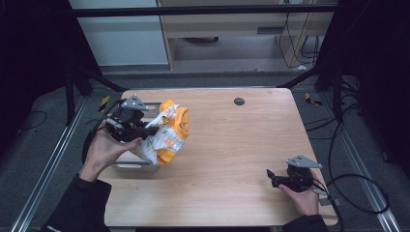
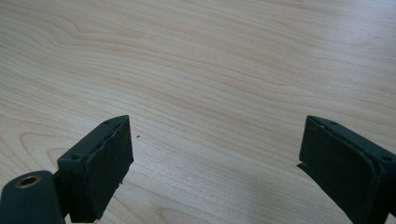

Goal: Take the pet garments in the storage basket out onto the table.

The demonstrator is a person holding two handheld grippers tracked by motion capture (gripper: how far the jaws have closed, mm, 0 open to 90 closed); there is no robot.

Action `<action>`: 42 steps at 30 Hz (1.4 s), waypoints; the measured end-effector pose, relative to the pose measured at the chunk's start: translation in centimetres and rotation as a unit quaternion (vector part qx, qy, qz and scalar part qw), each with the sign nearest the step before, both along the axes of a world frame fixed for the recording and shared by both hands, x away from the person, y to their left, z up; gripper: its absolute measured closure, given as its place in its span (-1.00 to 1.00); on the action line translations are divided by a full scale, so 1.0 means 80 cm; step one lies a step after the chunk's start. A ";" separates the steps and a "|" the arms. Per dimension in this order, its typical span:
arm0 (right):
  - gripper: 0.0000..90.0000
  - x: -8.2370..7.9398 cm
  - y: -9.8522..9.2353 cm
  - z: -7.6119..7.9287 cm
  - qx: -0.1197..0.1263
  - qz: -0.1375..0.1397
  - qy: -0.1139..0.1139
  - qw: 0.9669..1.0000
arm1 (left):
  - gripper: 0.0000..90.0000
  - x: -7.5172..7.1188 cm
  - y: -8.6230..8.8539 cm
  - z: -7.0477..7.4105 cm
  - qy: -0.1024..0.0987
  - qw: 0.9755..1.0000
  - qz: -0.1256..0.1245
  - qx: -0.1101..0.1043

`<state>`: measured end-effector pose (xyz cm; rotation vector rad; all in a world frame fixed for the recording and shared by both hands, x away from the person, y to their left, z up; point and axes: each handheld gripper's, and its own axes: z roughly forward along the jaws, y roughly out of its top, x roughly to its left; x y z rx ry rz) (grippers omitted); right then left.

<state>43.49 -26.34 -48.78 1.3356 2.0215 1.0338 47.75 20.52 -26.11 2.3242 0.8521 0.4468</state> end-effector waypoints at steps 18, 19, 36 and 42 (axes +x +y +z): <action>-0.78 -0.001 -0.001 0.001 -0.001 -0.001 -0.004 1.000 | 0.72 0.001 -0.053 -0.029 0.020 0.998 -0.058 0.014; -0.78 -0.001 -0.001 0.001 -0.001 -0.001 -0.004 1.000 | 0.72 0.001 -0.055 -0.030 0.020 0.998 -0.062 0.016; -0.79 -0.001 -0.001 0.002 0.000 -0.002 -0.003 1.000 | 0.72 0.003 -0.101 -0.055 0.036 0.992 -0.115 0.033; -0.79 -0.001 -0.001 0.002 -0.001 -0.001 -0.003 1.000 | 0.72 0.004 -0.112 -0.067 0.042 0.990 -0.128 0.037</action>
